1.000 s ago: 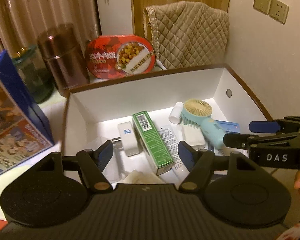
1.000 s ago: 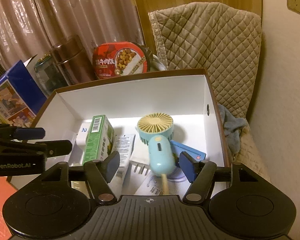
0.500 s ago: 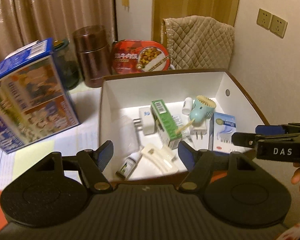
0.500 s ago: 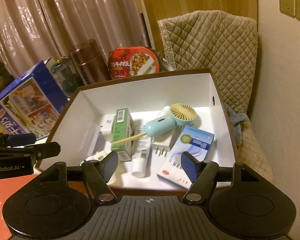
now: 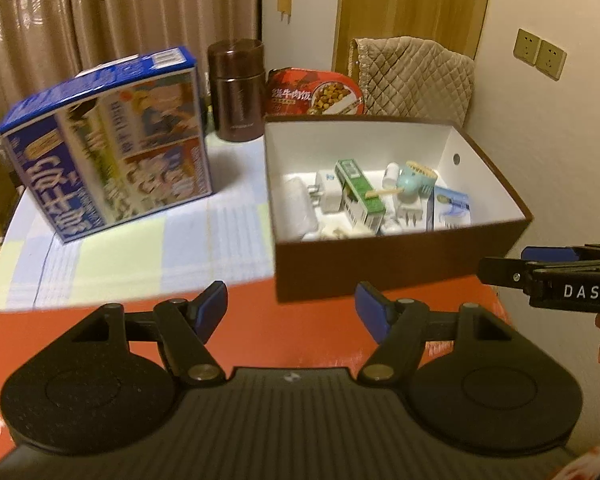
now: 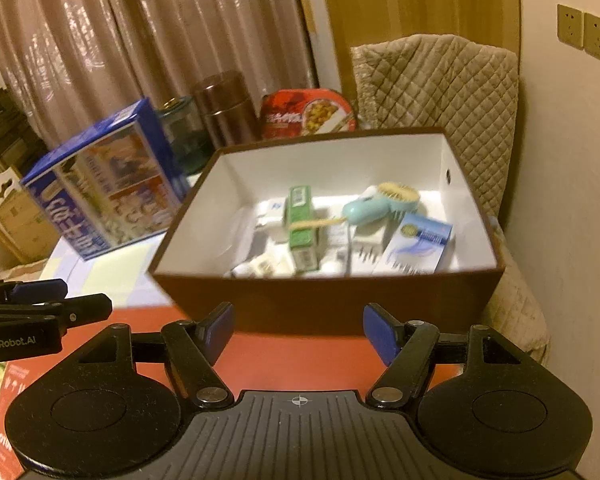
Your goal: Organize rigid objects
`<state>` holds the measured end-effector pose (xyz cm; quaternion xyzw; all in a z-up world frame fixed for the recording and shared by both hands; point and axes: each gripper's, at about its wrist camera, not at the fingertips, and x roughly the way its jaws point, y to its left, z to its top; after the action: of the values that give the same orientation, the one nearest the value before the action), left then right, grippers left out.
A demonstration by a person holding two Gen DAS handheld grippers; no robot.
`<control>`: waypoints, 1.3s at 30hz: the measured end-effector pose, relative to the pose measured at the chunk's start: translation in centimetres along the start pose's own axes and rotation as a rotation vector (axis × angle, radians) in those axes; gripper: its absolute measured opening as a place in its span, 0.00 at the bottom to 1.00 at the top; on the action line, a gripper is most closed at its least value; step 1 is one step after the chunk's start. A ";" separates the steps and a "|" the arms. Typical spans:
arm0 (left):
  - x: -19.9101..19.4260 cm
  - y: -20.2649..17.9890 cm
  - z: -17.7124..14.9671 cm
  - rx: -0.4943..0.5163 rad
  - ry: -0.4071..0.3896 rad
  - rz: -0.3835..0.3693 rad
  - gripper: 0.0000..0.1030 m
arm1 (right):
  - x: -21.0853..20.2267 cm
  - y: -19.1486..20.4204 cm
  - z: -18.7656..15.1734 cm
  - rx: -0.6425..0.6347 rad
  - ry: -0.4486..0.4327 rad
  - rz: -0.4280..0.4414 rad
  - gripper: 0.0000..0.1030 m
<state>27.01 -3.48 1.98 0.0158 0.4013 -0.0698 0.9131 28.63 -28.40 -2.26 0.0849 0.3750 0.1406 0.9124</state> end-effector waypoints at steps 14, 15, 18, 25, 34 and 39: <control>-9.4 3.2 -8.5 -0.045 -0.007 0.033 0.65 | -5.0 8.0 -8.2 -0.075 0.039 0.086 0.67; -10.0 3.4 -9.1 -0.049 -0.007 0.034 0.65 | -5.3 8.5 -8.7 -0.081 0.042 0.092 0.67; -11.4 4.0 -10.8 -0.061 -0.001 0.036 0.65 | -6.1 9.8 -10.1 -0.094 0.052 0.107 0.67; -13.8 5.3 -14.2 -0.086 0.015 0.057 0.65 | -7.3 12.6 -12.7 -0.122 0.068 0.128 0.67; -15.8 6.6 -16.7 -0.104 0.016 0.069 0.65 | -7.9 15.0 -15.2 -0.144 0.088 0.144 0.67; -16.5 7.2 -17.4 -0.113 0.013 0.076 0.65 | -8.2 15.9 -15.9 -0.153 0.095 0.148 0.67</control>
<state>4.29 6.98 2.08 -0.0203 0.4098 -0.0123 0.9119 8.73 -15.17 -3.94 0.0357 0.3987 0.2396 0.8845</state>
